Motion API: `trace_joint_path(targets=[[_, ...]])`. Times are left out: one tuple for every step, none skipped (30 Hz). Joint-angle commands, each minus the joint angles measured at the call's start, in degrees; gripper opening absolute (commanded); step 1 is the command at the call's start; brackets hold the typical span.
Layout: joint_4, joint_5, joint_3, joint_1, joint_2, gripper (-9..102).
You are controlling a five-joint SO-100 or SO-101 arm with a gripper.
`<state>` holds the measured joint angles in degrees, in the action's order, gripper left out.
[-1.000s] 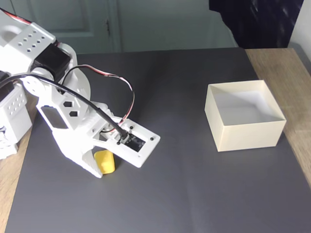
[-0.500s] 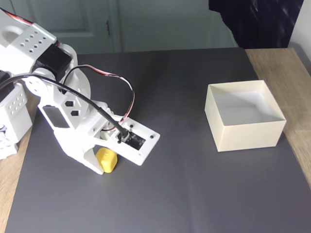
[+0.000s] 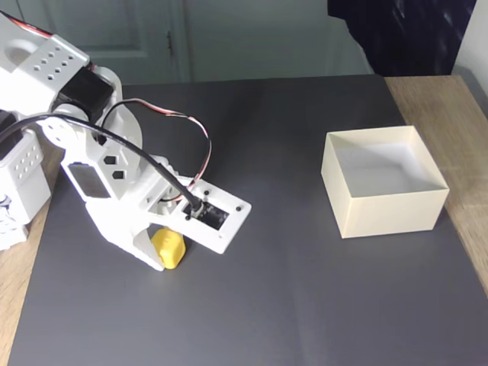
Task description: Grasp a cube block and put it in the white box.
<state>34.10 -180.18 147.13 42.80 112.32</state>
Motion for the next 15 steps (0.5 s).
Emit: trace_joint_path(targets=[[0.97, -0.26, 0.0, -1.14, 1.32, 0], [1.14, -0.53, -0.18, -1.67, 1.85, 0], [1.58, -0.7, -0.53, -2.2, 2.55, 0], [1.93, -0.7, -0.7, -2.81, 3.52, 0], [1.93, -0.35, -0.79, -3.6, 4.75, 0], [2.37, -0.35, -1.14, -4.48, 6.06, 0], [2.81, -0.26, -1.49, -5.45, 7.56, 0], [2.9, 0.09, -1.93, -6.42, 9.23, 0], [3.25, 0.26, -2.55, -7.56, 10.55, 0], [4.04, 0.53, -3.87, -8.61, 11.43, 0], [4.39, 0.79, -5.1, -9.76, 12.39, 0], [4.75, 1.23, -6.86, -10.81, 13.01, 0], [5.27, 1.41, -8.88, -11.87, 13.27, 0], [5.27, 1.49, -10.9, -12.92, 13.54, 0], [5.36, 1.49, -13.1, -14.06, 13.62, 0]])
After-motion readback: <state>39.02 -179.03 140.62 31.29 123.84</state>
